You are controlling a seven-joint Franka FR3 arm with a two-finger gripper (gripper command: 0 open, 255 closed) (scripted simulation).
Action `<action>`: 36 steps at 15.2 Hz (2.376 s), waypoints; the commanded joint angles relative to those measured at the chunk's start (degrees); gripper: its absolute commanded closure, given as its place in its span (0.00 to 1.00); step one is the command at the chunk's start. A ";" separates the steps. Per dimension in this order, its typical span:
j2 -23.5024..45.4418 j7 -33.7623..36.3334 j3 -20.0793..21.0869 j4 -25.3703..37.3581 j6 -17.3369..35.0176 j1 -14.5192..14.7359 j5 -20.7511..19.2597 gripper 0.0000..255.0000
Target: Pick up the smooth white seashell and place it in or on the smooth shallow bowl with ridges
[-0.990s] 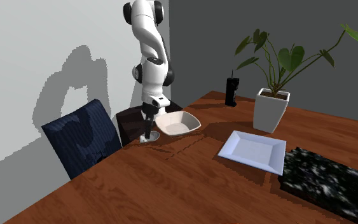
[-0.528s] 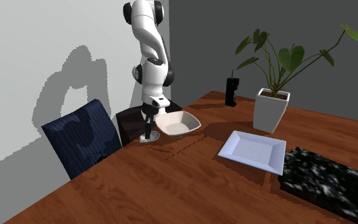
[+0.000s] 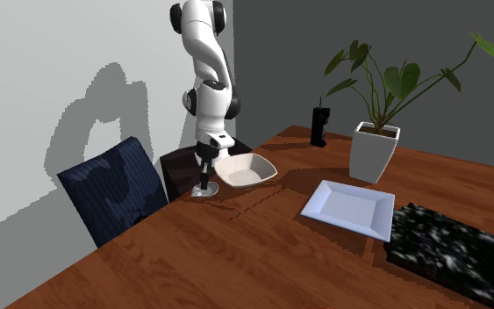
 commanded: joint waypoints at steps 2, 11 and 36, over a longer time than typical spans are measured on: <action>-0.87 -0.21 0.08 0.13 -1.01 0.06 0.17 1.00; -7.84 -1.98 0.86 2.24 -10.01 0.47 1.67 1.00; -22.02 11.34 15.72 3.56 -28.84 9.38 11.24 1.00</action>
